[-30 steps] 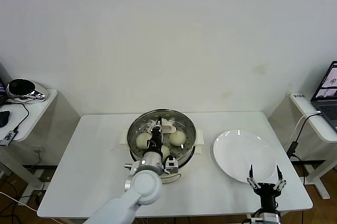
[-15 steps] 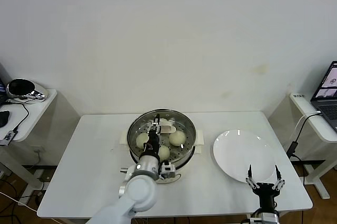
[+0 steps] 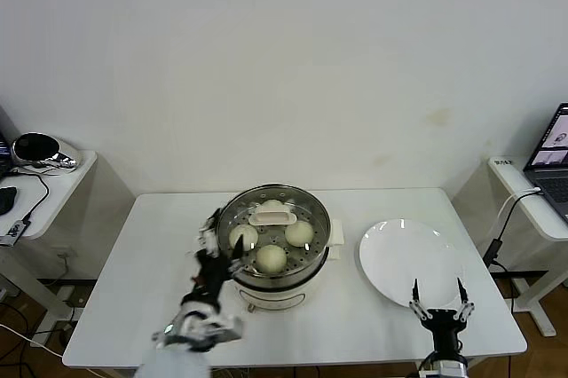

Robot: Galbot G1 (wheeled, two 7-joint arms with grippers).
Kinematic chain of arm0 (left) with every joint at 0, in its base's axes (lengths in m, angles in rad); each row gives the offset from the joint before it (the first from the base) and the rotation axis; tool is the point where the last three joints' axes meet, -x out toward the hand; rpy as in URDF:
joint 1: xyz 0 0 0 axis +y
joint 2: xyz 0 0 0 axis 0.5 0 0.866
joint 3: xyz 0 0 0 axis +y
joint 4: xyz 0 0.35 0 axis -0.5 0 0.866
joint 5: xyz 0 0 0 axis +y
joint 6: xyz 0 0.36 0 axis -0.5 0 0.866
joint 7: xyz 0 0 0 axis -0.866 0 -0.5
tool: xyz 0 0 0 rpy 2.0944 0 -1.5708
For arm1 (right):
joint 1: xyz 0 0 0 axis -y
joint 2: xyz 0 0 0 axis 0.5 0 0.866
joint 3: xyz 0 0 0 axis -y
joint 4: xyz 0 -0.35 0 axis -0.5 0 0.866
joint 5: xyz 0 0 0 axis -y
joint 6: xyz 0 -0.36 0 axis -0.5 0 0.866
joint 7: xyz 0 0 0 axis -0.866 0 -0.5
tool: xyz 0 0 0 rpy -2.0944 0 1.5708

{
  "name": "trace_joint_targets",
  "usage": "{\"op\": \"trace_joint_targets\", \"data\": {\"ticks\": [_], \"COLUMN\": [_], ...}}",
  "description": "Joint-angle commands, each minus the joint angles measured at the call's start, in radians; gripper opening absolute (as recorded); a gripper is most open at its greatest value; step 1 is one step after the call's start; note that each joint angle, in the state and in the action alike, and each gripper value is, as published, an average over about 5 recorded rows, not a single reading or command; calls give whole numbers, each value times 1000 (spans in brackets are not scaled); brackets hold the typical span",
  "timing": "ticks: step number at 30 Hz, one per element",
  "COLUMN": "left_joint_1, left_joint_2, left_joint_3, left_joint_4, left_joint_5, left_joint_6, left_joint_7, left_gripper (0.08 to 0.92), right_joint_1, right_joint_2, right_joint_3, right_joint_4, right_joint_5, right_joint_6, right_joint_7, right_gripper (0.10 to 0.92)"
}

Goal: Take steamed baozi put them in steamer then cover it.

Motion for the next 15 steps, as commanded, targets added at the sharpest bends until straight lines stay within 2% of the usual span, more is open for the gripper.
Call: {"op": "trace_joint_targets", "data": {"ticks": [1, 8, 15], "left_joint_1": [535, 598, 579], "left_joint_2": [-82, -134, -169], "left_joint_3": [-497, -399, -364], "left_joint_4": [-106, 2, 125], "left_joint_5": [-1056, -1156, -1153], "left_joint_6": [-395, -543, -632], "left_joint_7": [-229, -220, -203], "left_gripper": [820, 823, 823], "right_joint_1": [-31, -136, -217], "right_joint_2": [-65, -146, -159], "right_joint_3": [-53, -98, -98], "right_joint_4": [30, 136, 201], "right_joint_5": [115, 304, 357], "right_joint_6": [-8, -135, -169], "right_joint_7": [-62, -208, -240], "right_gripper": [823, 823, 823]}}
